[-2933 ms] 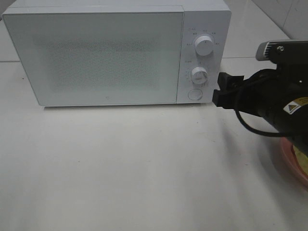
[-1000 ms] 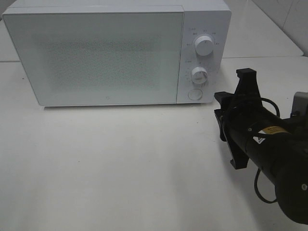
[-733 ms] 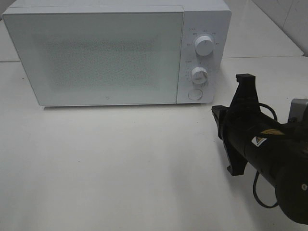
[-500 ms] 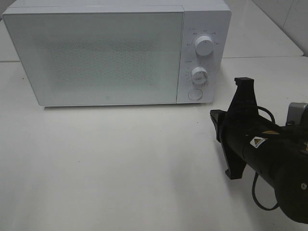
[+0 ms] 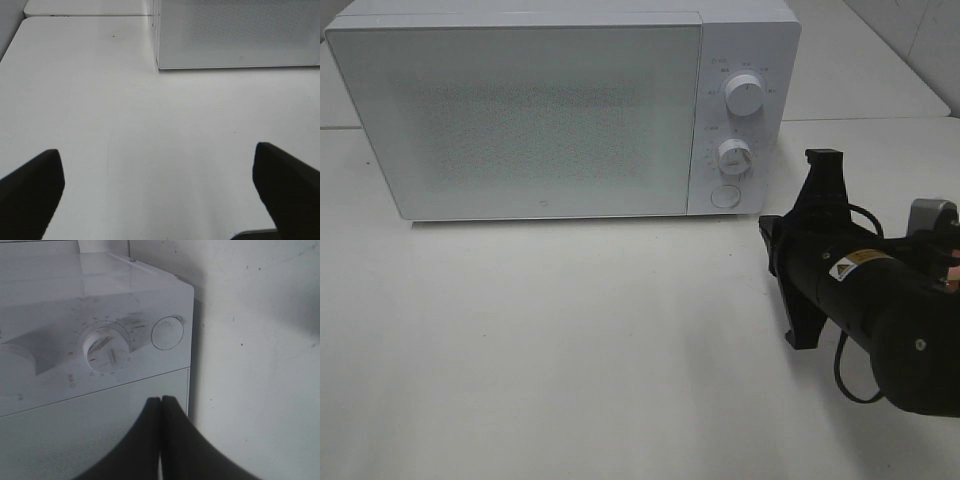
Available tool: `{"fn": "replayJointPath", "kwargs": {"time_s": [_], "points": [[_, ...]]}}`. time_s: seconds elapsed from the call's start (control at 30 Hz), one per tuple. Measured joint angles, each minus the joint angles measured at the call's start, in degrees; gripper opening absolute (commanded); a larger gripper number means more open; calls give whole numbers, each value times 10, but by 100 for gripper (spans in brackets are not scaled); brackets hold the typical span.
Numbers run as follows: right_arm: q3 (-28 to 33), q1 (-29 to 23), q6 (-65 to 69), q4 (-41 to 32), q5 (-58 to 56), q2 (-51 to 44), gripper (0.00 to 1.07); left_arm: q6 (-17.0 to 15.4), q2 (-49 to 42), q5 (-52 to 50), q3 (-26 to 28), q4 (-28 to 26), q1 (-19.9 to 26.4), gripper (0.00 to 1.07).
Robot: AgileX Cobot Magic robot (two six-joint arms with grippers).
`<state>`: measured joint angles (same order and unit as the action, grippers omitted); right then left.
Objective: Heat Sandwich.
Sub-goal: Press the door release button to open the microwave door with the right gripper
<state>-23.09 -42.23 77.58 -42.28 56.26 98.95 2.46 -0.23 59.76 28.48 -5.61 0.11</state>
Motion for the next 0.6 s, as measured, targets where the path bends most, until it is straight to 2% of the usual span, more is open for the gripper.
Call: {"fn": "replayJointPath", "kwargs": {"time_s": [0.27, 0.6], "points": [[-45, 2, 15, 5, 0, 55, 0, 0, 0, 0, 0, 0, 0, 97], [-100, 52, 24, 64, -18, 98, 0, 0, 0, 0, 0, 0, 0, 97]]}}
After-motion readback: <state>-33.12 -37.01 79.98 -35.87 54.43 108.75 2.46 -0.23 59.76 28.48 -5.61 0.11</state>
